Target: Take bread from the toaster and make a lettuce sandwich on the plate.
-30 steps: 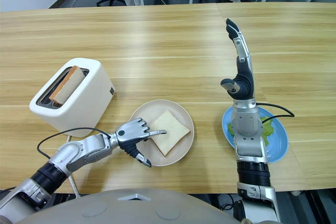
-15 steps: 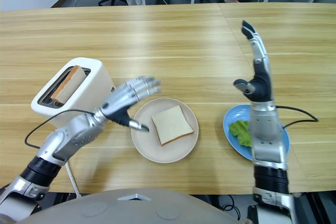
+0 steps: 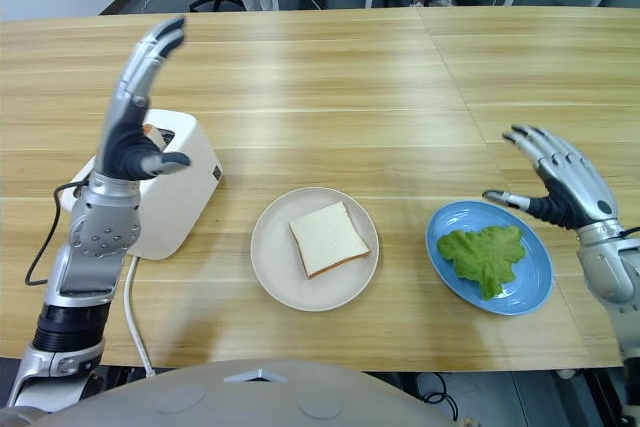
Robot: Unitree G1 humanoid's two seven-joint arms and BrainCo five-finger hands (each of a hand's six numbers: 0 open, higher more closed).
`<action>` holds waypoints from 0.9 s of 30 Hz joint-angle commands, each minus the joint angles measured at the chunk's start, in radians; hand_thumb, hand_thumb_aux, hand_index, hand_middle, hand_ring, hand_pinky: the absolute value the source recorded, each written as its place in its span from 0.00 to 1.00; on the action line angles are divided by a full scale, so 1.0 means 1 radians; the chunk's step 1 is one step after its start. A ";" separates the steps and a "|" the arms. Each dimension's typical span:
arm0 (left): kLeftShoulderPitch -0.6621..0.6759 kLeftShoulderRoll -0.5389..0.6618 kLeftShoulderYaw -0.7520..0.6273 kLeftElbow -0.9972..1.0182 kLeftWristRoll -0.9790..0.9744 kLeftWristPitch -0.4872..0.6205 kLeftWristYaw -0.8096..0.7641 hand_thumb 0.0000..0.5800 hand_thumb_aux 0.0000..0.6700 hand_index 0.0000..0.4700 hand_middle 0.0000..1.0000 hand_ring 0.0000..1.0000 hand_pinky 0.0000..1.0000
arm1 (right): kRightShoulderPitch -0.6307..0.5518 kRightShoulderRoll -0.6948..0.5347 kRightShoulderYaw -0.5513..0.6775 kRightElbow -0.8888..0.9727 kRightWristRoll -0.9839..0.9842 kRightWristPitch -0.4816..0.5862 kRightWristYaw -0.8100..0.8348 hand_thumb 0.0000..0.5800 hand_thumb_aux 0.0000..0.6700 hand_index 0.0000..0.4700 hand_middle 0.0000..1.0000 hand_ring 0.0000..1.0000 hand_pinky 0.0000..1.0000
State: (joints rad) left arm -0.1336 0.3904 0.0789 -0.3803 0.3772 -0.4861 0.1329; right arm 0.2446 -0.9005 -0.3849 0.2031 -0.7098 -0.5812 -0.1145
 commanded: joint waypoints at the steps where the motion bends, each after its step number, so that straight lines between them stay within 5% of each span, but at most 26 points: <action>1: -0.018 -0.022 0.048 -0.025 -0.047 0.031 -0.005 0.00 0.00 0.00 0.00 0.00 0.00 | 0.046 -0.092 0.086 0.016 -0.166 0.045 -0.018 0.00 0.00 0.00 0.00 0.00 0.00; 13: -0.011 -0.055 0.063 -0.033 -0.027 0.047 -0.023 0.00 0.00 0.00 0.00 0.00 0.00 | 0.176 -0.361 0.172 -0.015 -0.319 0.076 0.000 0.00 0.00 0.00 0.00 0.00 0.00; 27: 0.001 -0.064 0.064 -0.039 -0.014 0.056 -0.037 0.00 0.00 0.00 0.00 0.00 0.00 | 0.158 -0.407 0.244 -0.128 -0.305 0.041 0.084 0.00 0.00 0.00 0.00 0.00 0.00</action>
State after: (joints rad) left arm -0.1382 0.3285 0.1352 -0.4096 0.3522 -0.4397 0.1055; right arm 0.4155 -1.3050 -0.1792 0.0601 -1.0061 -0.5298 -0.0356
